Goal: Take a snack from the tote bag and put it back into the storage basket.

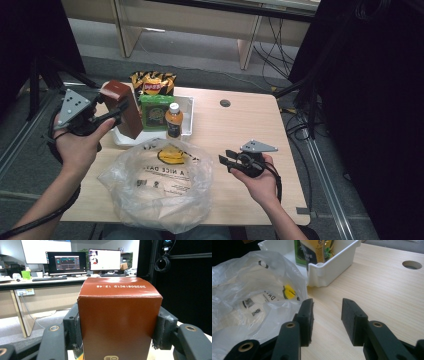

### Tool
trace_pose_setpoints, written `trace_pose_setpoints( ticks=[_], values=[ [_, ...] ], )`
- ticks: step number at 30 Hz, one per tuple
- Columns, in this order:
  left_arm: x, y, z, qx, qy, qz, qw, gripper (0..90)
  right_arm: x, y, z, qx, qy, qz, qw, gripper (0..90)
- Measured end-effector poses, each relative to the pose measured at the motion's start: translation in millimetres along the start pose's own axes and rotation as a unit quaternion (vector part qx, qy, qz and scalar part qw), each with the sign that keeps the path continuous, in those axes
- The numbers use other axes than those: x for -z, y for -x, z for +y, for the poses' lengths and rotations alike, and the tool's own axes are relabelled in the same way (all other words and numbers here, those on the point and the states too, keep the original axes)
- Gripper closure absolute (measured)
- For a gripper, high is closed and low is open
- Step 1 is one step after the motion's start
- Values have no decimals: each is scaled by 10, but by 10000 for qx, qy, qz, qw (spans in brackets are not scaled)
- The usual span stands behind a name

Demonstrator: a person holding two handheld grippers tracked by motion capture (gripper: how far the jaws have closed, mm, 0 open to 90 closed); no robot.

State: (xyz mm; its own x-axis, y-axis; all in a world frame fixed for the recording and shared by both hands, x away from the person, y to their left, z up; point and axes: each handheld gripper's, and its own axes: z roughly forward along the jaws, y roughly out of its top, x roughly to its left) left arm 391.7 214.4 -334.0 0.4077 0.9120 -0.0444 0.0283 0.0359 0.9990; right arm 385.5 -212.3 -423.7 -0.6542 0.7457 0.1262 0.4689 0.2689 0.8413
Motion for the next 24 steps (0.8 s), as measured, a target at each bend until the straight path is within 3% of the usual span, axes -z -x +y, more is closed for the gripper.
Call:
trace_pose_setpoints(
  ticks=[19, 22, 23, 24],
  values=[
    [-177, -82, -36, -43, -50, 122, 9999, 378, 1, 4, -5, 10, 1, -8, 10000, 624],
    [-207, -101, -53, -32, -62, 161, 9998, 378, -1, 21, -2, 149, 15, -10, 9999, 624],
    [-220, -108, -59, -32, -59, 175, 9998, 378, 2, -3, -5, -14, -20, 13, 10000, 624],
    [-227, -115, -64, -39, -69, 186, 9998, 378, -2, -3, -7, -11, 18, -8, 10000, 624]
  ],
)
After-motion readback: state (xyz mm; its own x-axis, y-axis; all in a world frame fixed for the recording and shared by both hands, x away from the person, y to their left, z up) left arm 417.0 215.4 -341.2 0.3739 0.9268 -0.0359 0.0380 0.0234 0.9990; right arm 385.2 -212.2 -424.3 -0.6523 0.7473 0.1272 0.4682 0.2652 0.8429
